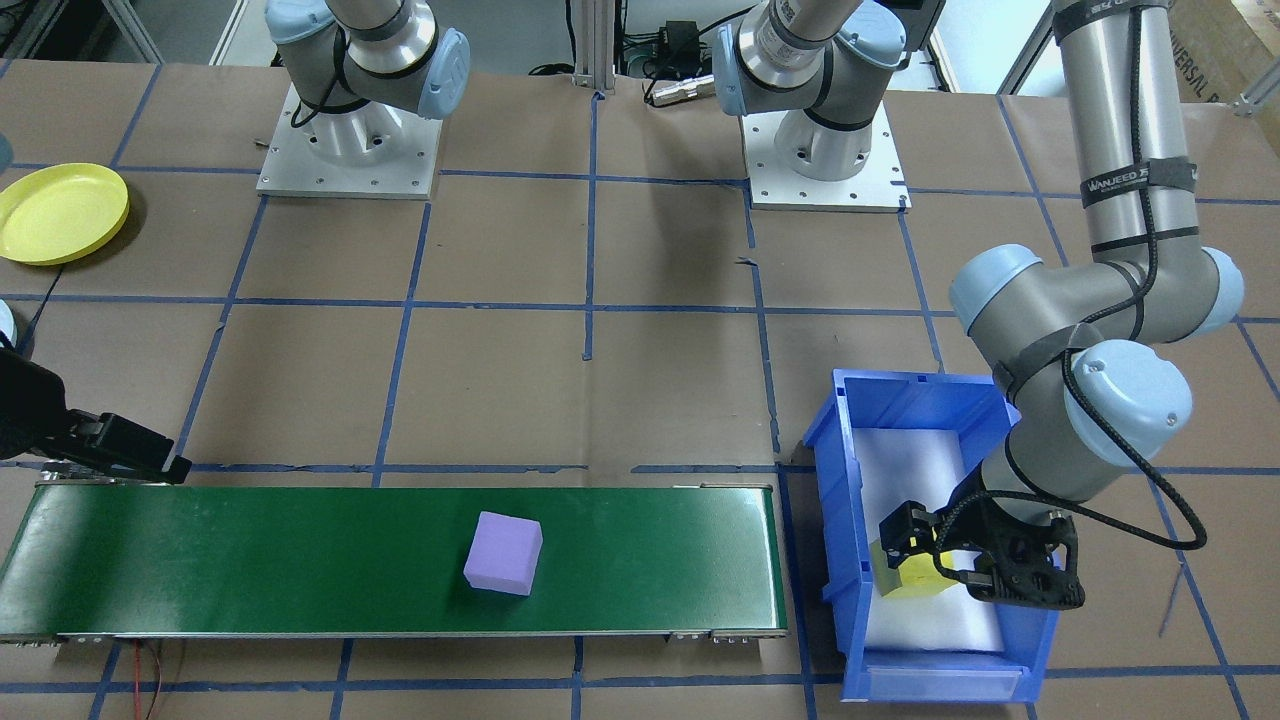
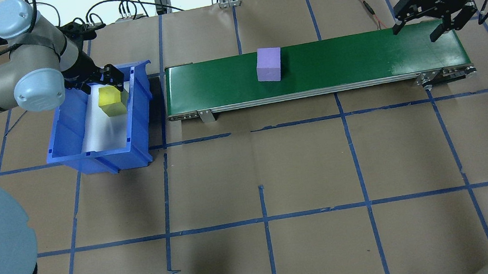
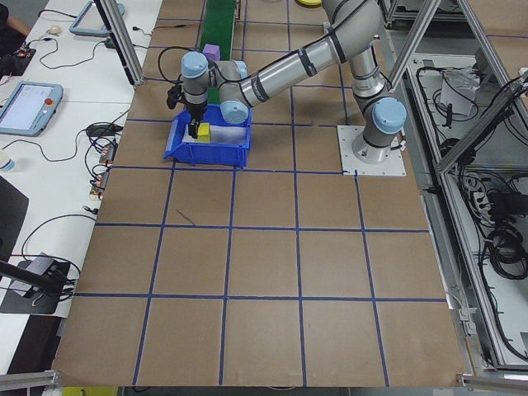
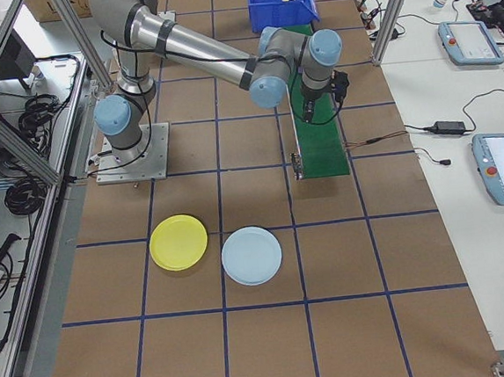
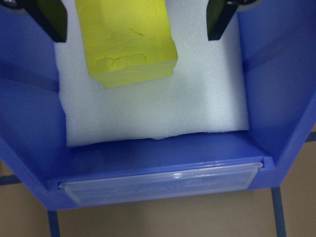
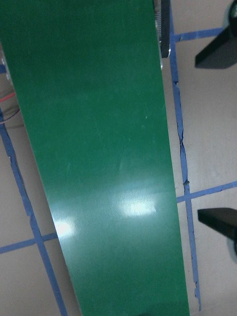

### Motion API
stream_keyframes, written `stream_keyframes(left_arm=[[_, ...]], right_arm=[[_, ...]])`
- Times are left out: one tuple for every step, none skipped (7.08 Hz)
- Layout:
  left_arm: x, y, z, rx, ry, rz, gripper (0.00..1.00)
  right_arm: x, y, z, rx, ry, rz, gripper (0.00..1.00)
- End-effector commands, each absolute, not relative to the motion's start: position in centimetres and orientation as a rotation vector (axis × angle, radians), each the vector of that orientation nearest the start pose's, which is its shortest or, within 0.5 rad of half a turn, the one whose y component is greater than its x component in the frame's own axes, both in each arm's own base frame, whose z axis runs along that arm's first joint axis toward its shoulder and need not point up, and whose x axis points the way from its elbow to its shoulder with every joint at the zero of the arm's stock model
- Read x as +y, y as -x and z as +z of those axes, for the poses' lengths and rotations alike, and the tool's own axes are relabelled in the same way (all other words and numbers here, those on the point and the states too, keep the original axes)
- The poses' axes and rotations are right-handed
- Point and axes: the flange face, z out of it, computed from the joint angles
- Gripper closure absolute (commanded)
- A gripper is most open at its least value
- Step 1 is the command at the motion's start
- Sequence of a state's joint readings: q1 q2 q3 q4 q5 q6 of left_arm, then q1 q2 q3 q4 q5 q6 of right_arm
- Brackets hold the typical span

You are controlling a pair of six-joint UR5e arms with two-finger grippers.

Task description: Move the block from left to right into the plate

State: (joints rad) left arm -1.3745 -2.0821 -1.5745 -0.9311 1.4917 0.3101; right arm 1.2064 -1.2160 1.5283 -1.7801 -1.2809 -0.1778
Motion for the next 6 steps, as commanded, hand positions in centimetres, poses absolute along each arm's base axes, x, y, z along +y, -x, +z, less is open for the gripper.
stream_keyframes(left_arm=[[-67.7,1.2,23.8,3.207,-0.166,-0.196,0.0],[-67.7,1.3,23.5,3.216,-0.172,-0.193,0.03],[-68.1,1.2,23.0,3.215,-0.188,-0.186,0.05],[-68.1,1.2,22.8,3.215,-0.193,-0.186,0.11],[-68.0,1.0,22.8,3.21,-0.21,-0.185,0.37],[-68.0,1.1,22.8,3.205,-0.244,-0.186,0.64]], right_arm=[[-63.7,7.2,30.4,2.718,-0.154,-0.064,0.0],[-64.4,6.9,29.1,2.665,-0.115,-0.073,0.0],[-64.8,6.9,28.4,2.649,-0.098,-0.071,0.0],[-65.1,6.6,28.2,2.588,-0.051,-0.109,0.0],[-65.3,7.2,27.9,2.577,-0.044,-0.138,0.0],[-65.0,9.3,27.7,2.575,-0.069,-0.151,0.0]])
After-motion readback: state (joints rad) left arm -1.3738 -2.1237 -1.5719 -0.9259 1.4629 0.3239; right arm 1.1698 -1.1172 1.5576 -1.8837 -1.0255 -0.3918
